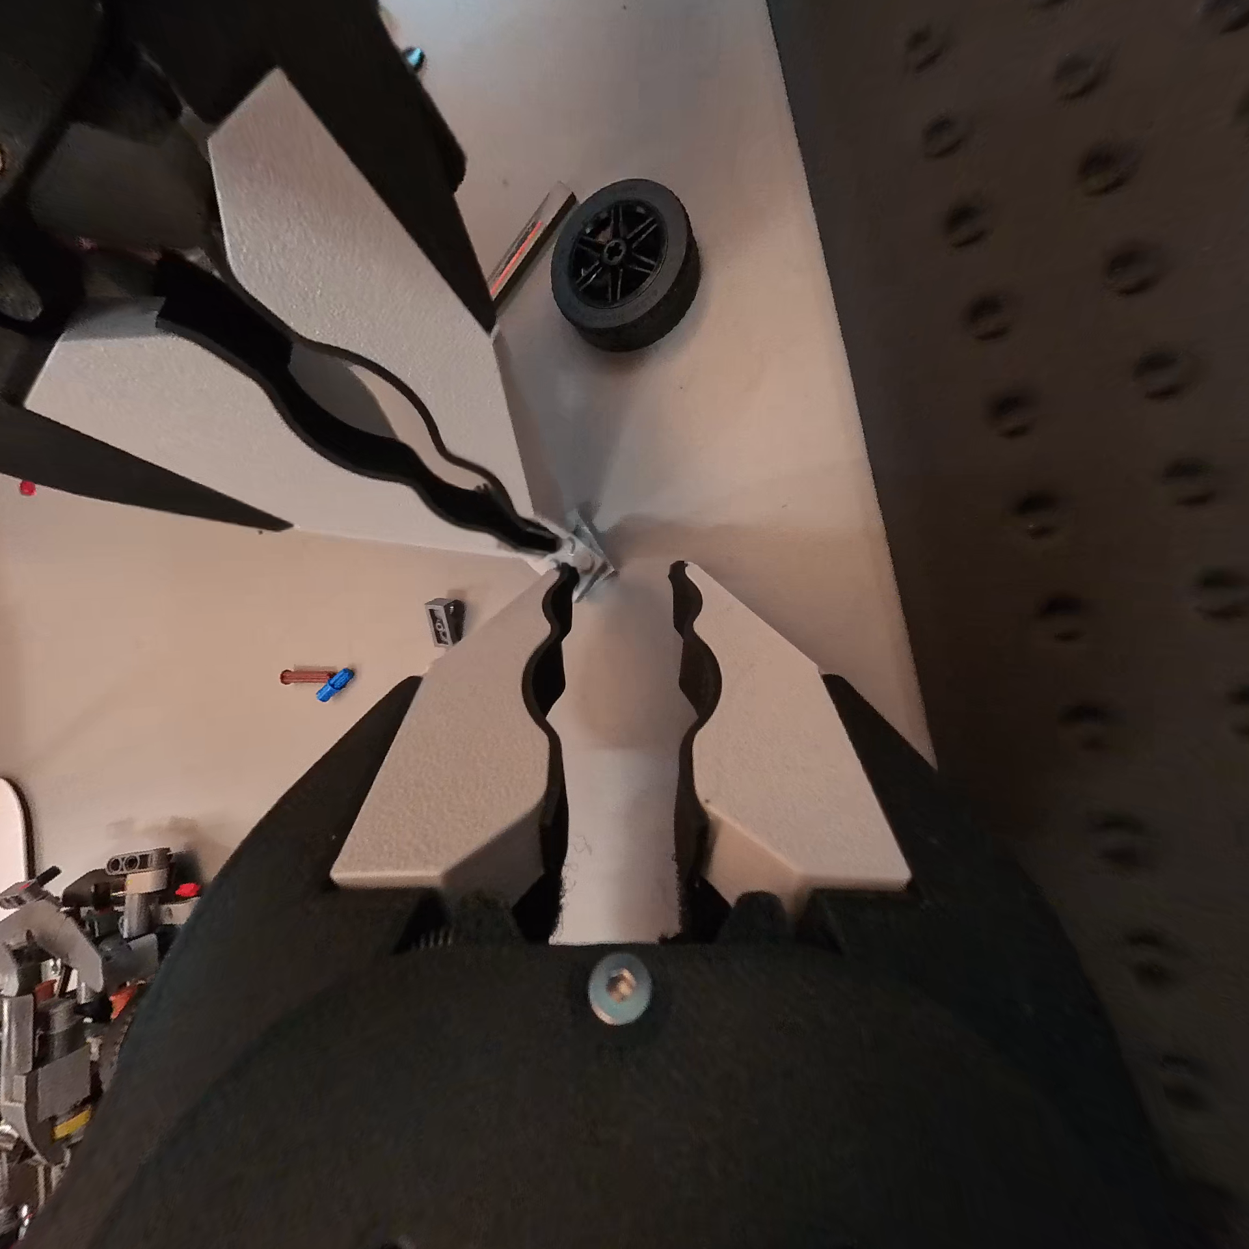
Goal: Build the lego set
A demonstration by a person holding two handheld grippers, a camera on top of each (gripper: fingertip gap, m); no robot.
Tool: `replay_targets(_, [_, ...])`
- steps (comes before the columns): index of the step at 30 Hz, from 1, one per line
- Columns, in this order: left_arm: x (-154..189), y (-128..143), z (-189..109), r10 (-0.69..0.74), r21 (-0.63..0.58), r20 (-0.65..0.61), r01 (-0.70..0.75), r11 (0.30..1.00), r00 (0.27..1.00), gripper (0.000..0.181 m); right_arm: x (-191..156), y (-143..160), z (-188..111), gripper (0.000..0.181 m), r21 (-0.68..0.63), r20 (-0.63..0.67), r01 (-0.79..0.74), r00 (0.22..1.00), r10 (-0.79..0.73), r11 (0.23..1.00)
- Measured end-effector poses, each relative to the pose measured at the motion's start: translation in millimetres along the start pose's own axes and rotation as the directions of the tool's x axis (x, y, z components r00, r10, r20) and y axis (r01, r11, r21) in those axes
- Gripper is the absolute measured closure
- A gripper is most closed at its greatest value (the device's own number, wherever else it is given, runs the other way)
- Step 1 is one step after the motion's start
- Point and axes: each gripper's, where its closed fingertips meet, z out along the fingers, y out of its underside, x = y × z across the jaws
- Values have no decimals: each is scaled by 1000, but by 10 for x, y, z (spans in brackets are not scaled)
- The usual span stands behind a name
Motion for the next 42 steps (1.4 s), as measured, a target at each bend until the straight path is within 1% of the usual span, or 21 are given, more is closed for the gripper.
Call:
replay_targets(2, [-1, 5, 0, -3, 2, -6, 3, 1000, 1000, 155, 44, -3, -33, 179, 3, -20, -13, 1000, 13, 1000])
replay_targets(5, [3, 9, -3, 3, 8, -10, -3, 1000, 1000, 156, 89, 2, -63, 168, 19, -32, -34, 999, 35, 999])
replay_targets(7, [16, 8, -2, 8, 12, -18, -8, 1000, 1000, 158, 61, 39, -18, 159, -5, -9, -41, 999, 41, 999])
replay_targets(8, [18, 8, -2, 9, 14, -20, -9, 1000, 1000, 159, 54, 60, 11, 159, -20, -6, -37, 999, 37, 999])
replay_targets(10, [19, 7, -2, 13, 17, -21, -12, 1000, 1000, 159, 34, 75, 53, 160, -31, 3, -32, 999, 32, 999])
replay_targets(12, [19, 8, -2, 9, 19, -23, -8, 1000, 1000, 159, 34, 69, 57, 166, -28, 4, -30, 1000, 30, 999])
replay_targets(15, [16, 10, -5, 8, 20, -24, -7, 1000, 1000, 158, 25, 66, 49, 167, -23, 9, -33, 999, 33, 999])
replay_targets(17, [-6, 24, -13, 9, 11, -10, -9, 1000, 1000, 155, 23, 50, 34, 167, -12, 17, -44, 999, 44, 999])
replay_targets(21, [-66, 41, -55, -5, 16, 16, 5, 1000, 1000, 151, 124, 2, -22, 167, 23, -19, -80, 997, 80, 997])
replay_targets(24, [-106, 103, -66, -23, -2, 20, 23, 1000, 1000, 148, 202, 56, -4, 167, 1, -48, -102, 994, 102, 995])
replay_targets(28, [-78, 117, -51, -63, 5, -22, 63, 998, 998, 147, 226, 47, 38, 167, -3, -57, -94, 994, 94, 996])
replay_targets(31, [-77, 114, -48, -61, 7, -22, 61, 998, 998, 147, 192, -2, 46, 162, 5, -32, -91, 995, 91, 996])
replay_targets(33, [-76, 114, -48, -62, 6, -21, 62, 998, 998, 147, 205, 16, 34, 161, -3, -39, -91, 995, 91, 996])
replay_targets(35, [-95, 128, -48, -72, 0, -13, 72, 997, 997, 148, 212, 26, 24, 163, 4, -44, -90, 995, 90, 996])
replay_targets(38, [-91, 137, -46, -101, 2, -34, 101, 995, 994, 148, 205, 46, 40, 166, -6, -40, -86, 995, 86, 996])
replay_targets(42, [-81, 136, -45, -100, 2, -42, 100, 995, 994, 150, 188, 68, 51, 172, -19, -36, -78, 996, 77, 997])
